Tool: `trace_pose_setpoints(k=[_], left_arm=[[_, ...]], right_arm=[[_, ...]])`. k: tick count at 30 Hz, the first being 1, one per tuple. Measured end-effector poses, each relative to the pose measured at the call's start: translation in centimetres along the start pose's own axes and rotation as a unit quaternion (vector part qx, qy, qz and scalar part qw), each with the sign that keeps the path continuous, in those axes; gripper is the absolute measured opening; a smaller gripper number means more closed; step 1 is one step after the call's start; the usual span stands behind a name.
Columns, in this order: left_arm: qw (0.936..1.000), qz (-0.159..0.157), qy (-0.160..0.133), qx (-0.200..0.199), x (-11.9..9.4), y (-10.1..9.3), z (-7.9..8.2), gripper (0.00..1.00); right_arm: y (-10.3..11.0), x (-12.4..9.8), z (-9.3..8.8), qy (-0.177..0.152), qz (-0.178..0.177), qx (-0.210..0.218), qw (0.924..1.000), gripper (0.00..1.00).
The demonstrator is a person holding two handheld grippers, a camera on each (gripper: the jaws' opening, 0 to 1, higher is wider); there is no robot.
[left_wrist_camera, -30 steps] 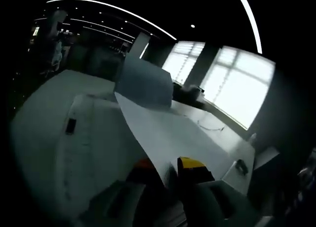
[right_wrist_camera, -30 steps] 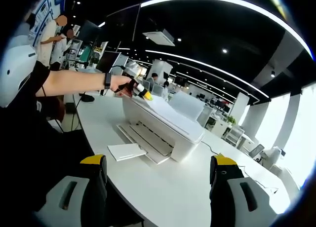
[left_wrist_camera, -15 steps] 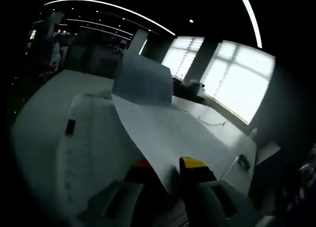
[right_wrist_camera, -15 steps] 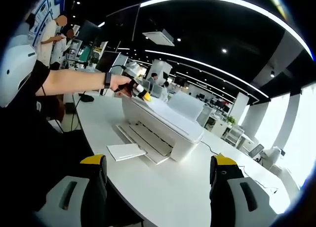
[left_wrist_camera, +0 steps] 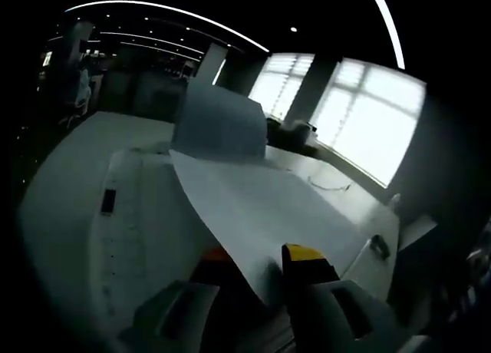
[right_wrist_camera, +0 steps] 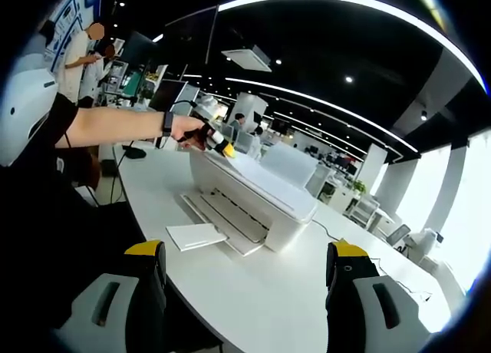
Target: Remove the paper from the printer output slot and place it on top of the printer
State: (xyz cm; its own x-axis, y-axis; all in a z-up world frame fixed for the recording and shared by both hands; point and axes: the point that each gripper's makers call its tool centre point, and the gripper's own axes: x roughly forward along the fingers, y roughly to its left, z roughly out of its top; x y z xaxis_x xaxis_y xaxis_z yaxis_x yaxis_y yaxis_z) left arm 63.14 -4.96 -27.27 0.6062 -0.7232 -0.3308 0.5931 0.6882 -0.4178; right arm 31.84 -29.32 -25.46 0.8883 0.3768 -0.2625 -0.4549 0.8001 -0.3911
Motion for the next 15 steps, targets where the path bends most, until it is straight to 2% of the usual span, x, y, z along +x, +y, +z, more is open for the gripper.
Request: trace_pose_setpoints(k=[10, 15], left_arm=[[0.9997, 0.011, 0.005, 0.023, 0.04, -0.12, -0.35, 0.31], [0.9982, 0.026, 0.002, 0.054, 0.09, 0.26, -0.04, 0.33]], right_arm=[[0.08, -0.01, -0.03, -0.001, 0.001, 0.001, 1.0000, 0.81], [0.08, 0.01, -0.12, 0.000, 0.001, 0.001, 1.0000, 0.81]])
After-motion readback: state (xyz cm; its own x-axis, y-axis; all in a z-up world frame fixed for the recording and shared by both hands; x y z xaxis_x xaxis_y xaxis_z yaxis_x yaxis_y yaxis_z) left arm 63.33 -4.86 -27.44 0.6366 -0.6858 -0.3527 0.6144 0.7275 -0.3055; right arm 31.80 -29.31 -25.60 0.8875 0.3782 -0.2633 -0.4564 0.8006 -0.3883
